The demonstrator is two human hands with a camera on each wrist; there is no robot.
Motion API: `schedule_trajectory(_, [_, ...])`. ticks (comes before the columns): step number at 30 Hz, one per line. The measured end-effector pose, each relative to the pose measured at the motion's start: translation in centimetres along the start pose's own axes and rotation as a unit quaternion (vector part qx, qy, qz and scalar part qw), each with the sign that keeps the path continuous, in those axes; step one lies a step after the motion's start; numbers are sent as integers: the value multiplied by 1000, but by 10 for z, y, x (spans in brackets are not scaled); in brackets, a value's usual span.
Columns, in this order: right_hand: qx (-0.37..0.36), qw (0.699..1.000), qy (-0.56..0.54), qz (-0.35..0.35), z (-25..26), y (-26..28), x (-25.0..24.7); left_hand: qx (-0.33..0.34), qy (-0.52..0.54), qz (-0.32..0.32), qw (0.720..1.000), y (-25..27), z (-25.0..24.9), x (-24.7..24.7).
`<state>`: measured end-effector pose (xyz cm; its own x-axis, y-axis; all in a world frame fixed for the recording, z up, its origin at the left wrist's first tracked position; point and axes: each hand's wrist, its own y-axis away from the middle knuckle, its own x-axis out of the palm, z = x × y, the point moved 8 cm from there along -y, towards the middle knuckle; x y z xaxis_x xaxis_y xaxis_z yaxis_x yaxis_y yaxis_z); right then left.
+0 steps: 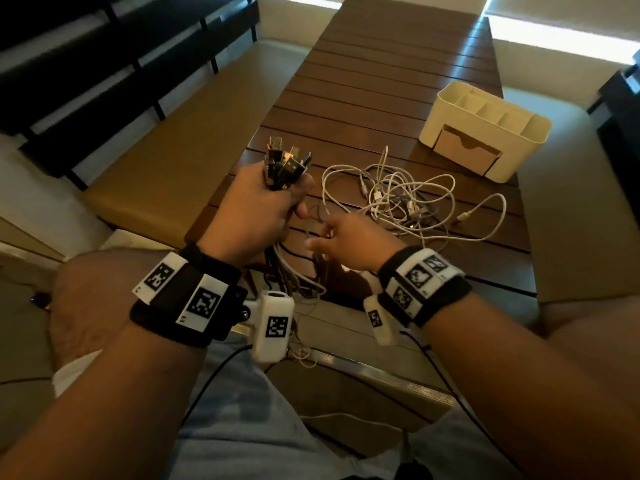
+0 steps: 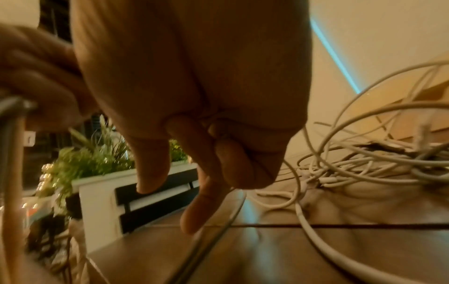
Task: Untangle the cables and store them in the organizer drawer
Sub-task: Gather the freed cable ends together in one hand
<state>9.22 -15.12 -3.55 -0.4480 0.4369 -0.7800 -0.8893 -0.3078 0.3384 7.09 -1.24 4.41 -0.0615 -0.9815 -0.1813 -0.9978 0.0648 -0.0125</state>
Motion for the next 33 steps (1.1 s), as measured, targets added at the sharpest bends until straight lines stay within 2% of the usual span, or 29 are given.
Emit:
schedule_trajectory(6, [-29,984,169,55,7,-20,28,3,37,2,999,-5,0,-8])
schedule_trajectory(8, [-31,983,176,44,5,-15,26,6,46,0,999,-8,-2,-12])
schedule_trajectory(10, [-52,980,180,71,4,-6,28,4,59,0,998,-12,-2,-13])
schedule_trajectory(12, [-71,983,132,102,4,4,27,-4,73,6,997,-15,-1,-10])
schedule_trajectory(13, [-71,990,90,88,3,7,21,-7,79,8,997,-16,0,-7])
schedule_trajectory(15, [-42,999,17,-3,-5,4,0,-11,82,11,997,-17,3,-2])
schedule_trajectory(17, [-4,997,26,-71,-17,-2,-11,-13,85,13,996,-17,6,2])
schedule_trajectory(20, [20,988,139,-66,-24,-9,1,-16,82,15,996,-17,9,5])
schedule_trajectory(24, [19,986,153,-64,-25,-18,10,-21,81,13,996,-19,12,3])
schedule_trajectory(27, [5,987,143,-72,-28,-19,-2,-23,88,15,996,-21,12,3])
schedule_trajectory(28, [-3,992,111,-58,-28,-15,-6,-22,88,15,996,-22,12,2])
schedule_trajectory(30, [-18,997,57,52,-29,-4,0,-21,90,21,995,-25,12,1])
schedule_trajectory(32, [-16,977,87,193,-31,13,14,-26,95,27,995,-28,13,3])
schedule_trajectory(33, [-10,967,110,231,-35,20,18,-29,96,30,994,-30,14,5])
